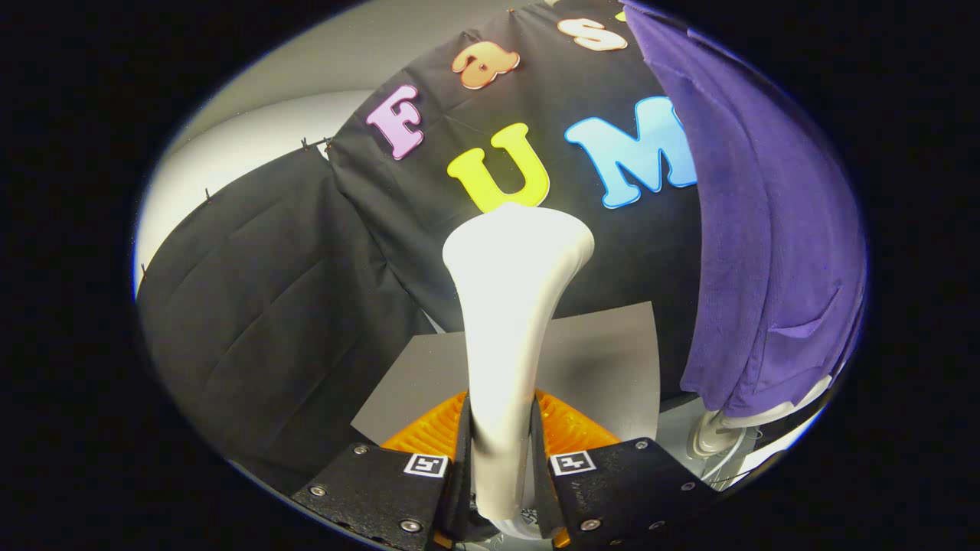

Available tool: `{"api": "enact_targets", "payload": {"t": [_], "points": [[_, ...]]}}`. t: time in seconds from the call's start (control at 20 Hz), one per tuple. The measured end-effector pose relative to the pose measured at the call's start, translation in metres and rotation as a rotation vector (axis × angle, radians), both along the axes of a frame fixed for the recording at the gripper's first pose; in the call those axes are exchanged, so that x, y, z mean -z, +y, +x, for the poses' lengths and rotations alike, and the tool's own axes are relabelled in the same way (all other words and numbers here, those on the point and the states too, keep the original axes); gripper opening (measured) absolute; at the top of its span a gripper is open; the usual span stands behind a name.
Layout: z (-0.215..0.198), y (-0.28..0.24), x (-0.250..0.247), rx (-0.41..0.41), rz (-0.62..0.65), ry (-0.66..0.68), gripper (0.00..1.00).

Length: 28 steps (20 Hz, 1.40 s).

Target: Iron the clothes twice with a garment steamer, once on the left side and once on the right side.

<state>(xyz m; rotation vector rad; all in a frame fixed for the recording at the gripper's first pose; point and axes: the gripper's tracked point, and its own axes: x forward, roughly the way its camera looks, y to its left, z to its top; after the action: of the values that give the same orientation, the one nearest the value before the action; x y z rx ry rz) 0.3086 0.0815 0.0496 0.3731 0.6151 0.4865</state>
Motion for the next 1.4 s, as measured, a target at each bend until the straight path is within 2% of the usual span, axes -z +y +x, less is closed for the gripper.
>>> {"api": "enact_targets", "payload": {"t": [0.45,0.85,1.15,1.4], "points": [[-0.107,-0.043,-0.009,0.059,-0.033,-0.110,0.34],[-0.214,-0.075,0.007,0.099,-0.039,-0.131,0.34],[-0.258,-0.098,0.011,0.156,-0.038,-0.146,0.34],[-0.277,-0.116,0.009,0.180,-0.049,-0.149,0.34]]}}
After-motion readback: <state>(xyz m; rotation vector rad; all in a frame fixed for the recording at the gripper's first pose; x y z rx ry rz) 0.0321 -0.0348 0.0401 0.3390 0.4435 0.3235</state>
